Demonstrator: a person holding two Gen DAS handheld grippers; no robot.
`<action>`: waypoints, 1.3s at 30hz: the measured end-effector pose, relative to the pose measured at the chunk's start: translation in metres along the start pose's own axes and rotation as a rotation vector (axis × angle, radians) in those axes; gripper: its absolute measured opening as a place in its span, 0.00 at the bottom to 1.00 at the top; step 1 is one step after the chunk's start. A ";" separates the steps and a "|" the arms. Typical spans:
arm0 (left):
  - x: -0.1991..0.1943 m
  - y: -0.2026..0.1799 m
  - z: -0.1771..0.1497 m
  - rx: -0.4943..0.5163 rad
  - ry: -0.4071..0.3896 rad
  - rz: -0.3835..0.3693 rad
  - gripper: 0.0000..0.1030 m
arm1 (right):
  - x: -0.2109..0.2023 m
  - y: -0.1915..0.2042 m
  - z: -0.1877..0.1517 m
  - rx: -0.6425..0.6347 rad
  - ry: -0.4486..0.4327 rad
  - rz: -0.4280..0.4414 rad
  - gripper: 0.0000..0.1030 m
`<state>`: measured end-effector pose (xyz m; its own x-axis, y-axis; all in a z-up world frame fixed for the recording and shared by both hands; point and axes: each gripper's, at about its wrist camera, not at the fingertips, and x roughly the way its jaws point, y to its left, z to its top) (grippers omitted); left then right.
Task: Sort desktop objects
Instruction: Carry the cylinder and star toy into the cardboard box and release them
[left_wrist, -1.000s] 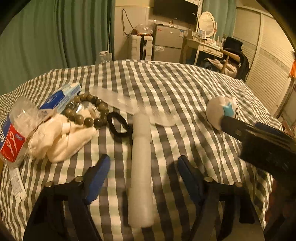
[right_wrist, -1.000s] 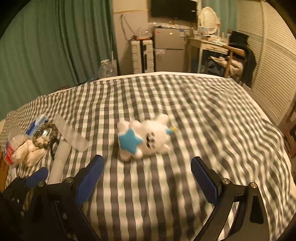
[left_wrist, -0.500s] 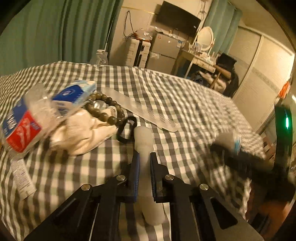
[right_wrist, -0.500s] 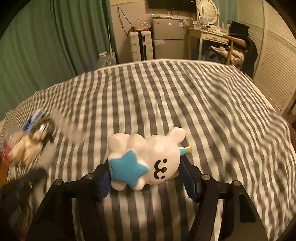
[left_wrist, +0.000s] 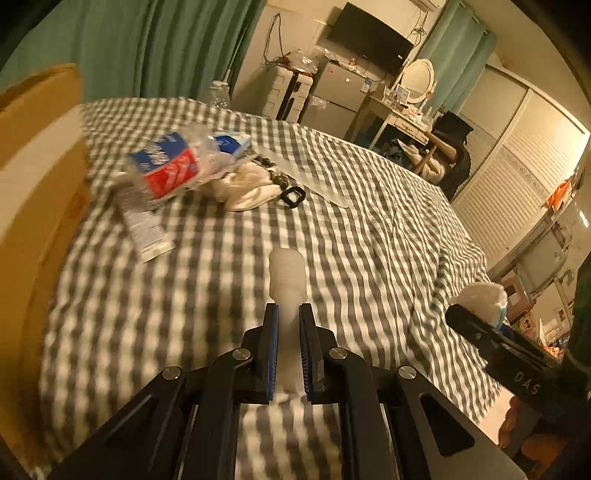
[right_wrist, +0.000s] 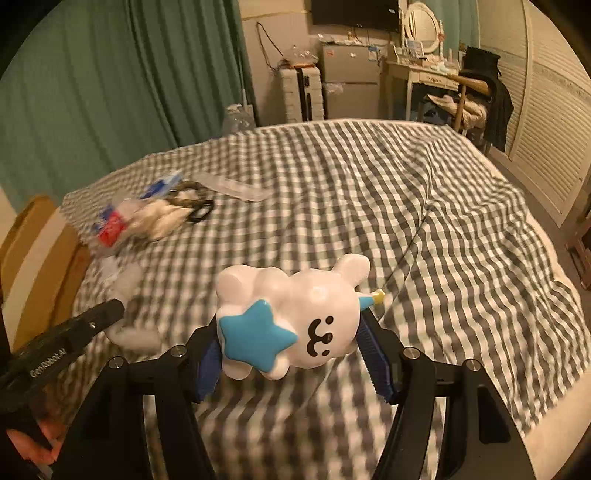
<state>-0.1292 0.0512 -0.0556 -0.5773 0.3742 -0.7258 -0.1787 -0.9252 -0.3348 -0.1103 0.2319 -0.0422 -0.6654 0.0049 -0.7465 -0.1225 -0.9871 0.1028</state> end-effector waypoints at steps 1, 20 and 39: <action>-0.008 0.001 -0.002 -0.002 -0.004 -0.001 0.10 | -0.007 0.005 -0.001 -0.006 -0.008 0.001 0.63; -0.186 0.068 0.051 -0.077 -0.303 -0.043 0.10 | -0.094 0.178 0.007 -0.249 -0.103 0.199 0.63; -0.194 0.237 0.048 -0.121 -0.153 0.249 0.19 | -0.049 0.350 -0.007 -0.459 0.001 0.397 0.74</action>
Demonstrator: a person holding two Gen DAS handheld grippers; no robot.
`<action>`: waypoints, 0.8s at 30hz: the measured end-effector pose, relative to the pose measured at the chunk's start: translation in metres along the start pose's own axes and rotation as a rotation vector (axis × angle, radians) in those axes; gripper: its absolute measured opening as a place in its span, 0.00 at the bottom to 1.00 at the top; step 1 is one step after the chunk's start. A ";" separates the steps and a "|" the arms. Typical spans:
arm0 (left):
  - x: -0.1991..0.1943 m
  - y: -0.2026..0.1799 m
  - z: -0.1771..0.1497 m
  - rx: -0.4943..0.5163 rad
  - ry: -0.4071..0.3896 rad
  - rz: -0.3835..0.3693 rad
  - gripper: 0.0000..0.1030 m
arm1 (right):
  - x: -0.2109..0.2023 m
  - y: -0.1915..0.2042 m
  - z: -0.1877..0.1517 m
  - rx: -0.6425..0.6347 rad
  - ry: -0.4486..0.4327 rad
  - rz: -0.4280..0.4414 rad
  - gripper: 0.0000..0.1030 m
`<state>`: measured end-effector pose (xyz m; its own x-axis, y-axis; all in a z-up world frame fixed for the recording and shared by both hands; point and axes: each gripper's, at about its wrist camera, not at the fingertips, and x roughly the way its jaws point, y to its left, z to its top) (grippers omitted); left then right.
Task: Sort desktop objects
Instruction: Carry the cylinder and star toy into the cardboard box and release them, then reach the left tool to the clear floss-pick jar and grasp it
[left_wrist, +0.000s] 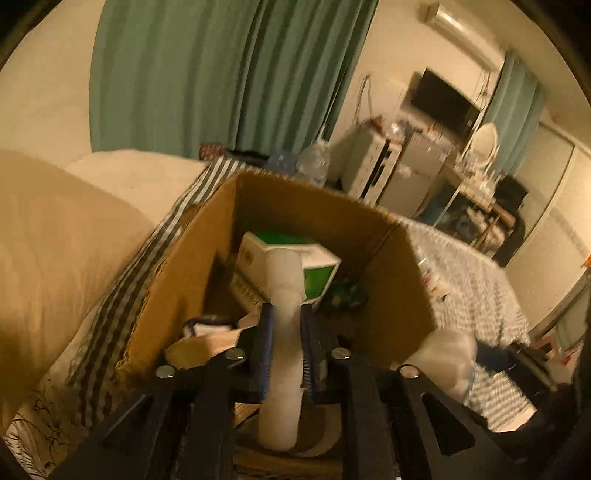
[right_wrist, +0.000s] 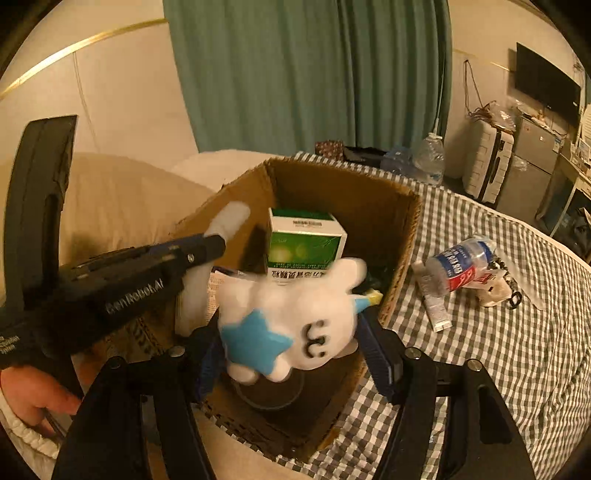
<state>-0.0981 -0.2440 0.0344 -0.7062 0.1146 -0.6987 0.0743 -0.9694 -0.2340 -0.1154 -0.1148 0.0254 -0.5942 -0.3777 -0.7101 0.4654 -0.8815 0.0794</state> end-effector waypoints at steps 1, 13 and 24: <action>0.002 0.001 -0.002 -0.001 0.012 0.019 0.20 | -0.002 -0.001 -0.001 0.001 -0.007 -0.004 0.75; -0.024 -0.024 -0.005 -0.006 -0.029 0.026 0.82 | -0.068 -0.079 -0.011 0.163 -0.141 -0.173 0.77; -0.037 -0.131 -0.034 0.081 -0.051 -0.108 0.95 | -0.128 -0.179 -0.079 0.323 -0.141 -0.380 0.78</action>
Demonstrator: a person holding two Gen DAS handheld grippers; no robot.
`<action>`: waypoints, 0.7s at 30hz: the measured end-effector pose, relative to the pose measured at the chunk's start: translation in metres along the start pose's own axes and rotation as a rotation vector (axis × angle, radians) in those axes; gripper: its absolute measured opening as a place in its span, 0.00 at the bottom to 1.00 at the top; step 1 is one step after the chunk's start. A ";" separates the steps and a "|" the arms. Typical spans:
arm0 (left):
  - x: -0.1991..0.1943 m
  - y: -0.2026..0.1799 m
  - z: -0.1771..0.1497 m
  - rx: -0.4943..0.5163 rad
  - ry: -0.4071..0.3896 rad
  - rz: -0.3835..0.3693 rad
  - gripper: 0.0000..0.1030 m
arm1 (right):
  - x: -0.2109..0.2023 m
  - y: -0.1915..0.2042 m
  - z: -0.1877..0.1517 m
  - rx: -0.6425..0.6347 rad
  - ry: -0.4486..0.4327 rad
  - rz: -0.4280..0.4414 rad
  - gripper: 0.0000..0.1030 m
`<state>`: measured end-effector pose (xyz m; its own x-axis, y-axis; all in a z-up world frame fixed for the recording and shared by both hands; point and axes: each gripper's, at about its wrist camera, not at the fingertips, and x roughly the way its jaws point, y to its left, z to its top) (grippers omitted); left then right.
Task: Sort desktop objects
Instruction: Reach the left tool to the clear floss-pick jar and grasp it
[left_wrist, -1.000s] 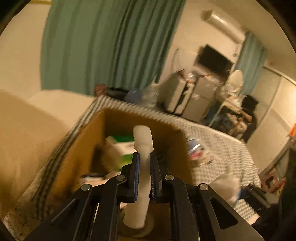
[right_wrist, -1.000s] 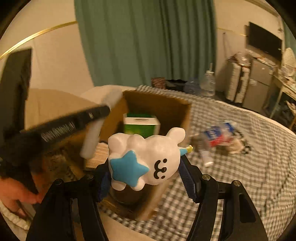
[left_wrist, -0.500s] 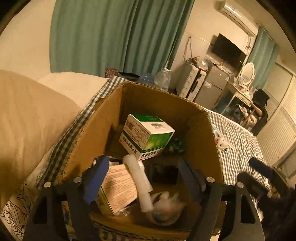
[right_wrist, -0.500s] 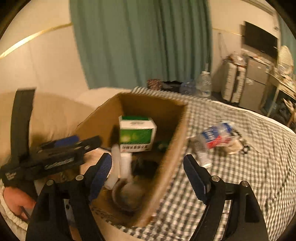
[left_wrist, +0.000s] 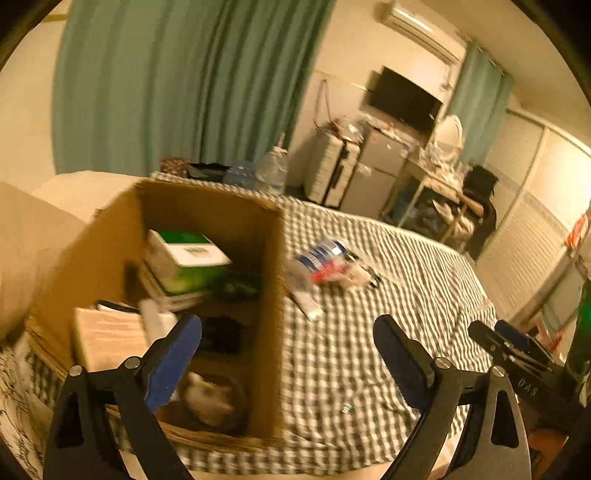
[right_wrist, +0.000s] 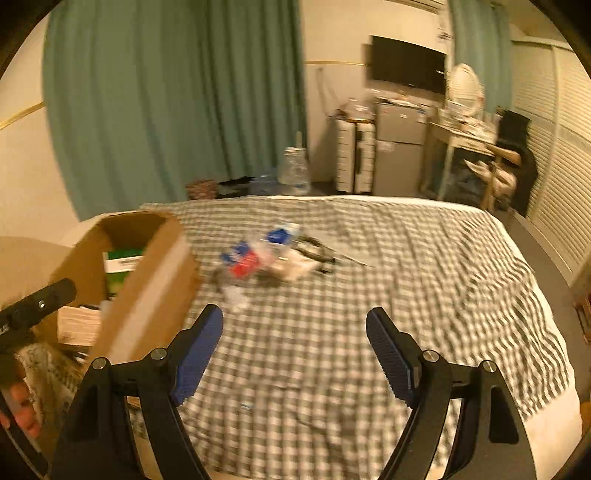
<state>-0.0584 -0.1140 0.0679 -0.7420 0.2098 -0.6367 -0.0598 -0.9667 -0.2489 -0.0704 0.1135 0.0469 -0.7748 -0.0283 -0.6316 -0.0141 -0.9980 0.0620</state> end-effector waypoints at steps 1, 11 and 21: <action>0.004 -0.009 -0.004 0.004 0.009 -0.006 0.95 | -0.001 -0.008 -0.003 0.008 0.000 -0.007 0.78; 0.044 -0.067 -0.035 0.075 0.077 -0.009 0.95 | 0.020 -0.047 -0.034 0.055 0.045 -0.001 0.77; 0.104 -0.098 -0.018 0.201 0.096 0.026 0.98 | 0.058 -0.056 -0.041 0.058 0.070 0.015 0.77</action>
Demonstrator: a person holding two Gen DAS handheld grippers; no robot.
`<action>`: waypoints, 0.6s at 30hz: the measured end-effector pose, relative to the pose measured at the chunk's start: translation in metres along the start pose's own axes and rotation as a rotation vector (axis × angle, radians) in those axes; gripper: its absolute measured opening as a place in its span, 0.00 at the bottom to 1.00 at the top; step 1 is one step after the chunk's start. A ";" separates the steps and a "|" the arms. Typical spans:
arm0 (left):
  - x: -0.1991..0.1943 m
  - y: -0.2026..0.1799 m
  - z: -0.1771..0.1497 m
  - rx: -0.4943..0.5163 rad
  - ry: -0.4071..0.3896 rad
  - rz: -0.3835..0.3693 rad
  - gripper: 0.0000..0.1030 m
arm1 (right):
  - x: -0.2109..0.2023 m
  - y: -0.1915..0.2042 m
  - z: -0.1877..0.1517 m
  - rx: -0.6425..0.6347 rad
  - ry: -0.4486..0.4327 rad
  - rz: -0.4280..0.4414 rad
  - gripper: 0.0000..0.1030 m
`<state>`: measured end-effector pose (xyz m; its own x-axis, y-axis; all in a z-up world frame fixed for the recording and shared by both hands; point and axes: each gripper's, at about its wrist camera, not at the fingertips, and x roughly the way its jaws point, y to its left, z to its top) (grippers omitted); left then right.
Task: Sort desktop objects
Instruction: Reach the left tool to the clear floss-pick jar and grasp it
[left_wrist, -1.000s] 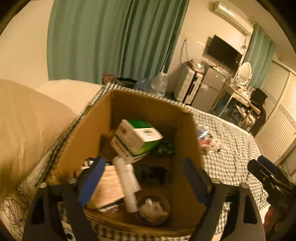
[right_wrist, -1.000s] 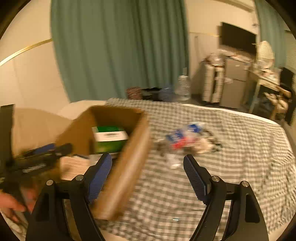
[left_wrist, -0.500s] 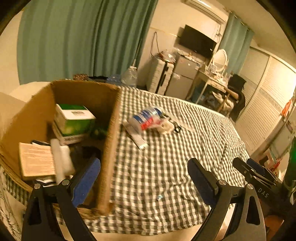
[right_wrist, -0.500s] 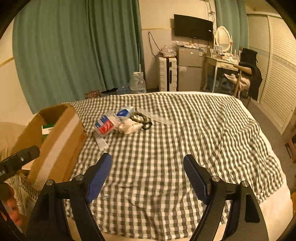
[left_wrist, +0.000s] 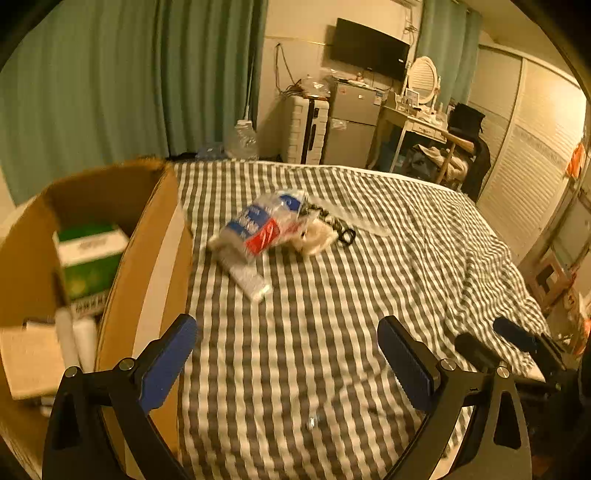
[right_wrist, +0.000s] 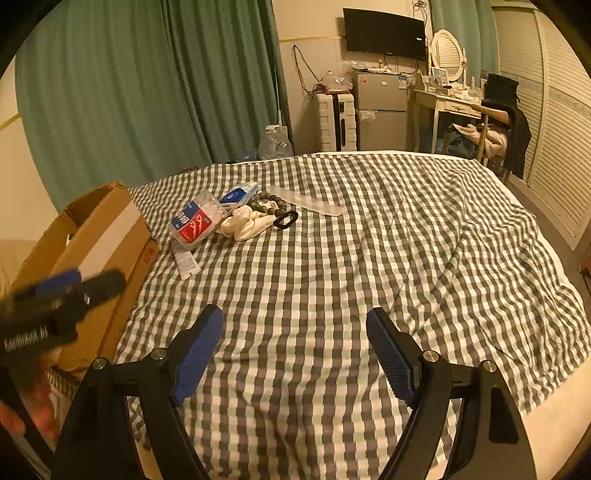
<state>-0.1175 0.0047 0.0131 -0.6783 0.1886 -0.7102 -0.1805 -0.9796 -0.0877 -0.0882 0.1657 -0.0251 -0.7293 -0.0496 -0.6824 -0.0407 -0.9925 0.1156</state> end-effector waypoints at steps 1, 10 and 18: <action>0.005 -0.003 0.006 0.013 -0.004 0.006 0.98 | 0.005 -0.002 0.001 0.000 0.002 -0.006 0.77; 0.095 -0.018 0.051 0.118 0.035 0.071 0.99 | 0.058 -0.023 0.008 0.051 0.056 -0.008 0.77; 0.172 -0.015 0.061 0.182 0.144 0.139 0.99 | 0.100 -0.023 0.029 0.027 0.058 0.002 0.77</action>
<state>-0.2753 0.0563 -0.0653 -0.5994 0.0282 -0.7999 -0.2263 -0.9646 0.1356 -0.1796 0.1865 -0.0751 -0.6883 -0.0589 -0.7230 -0.0586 -0.9889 0.1363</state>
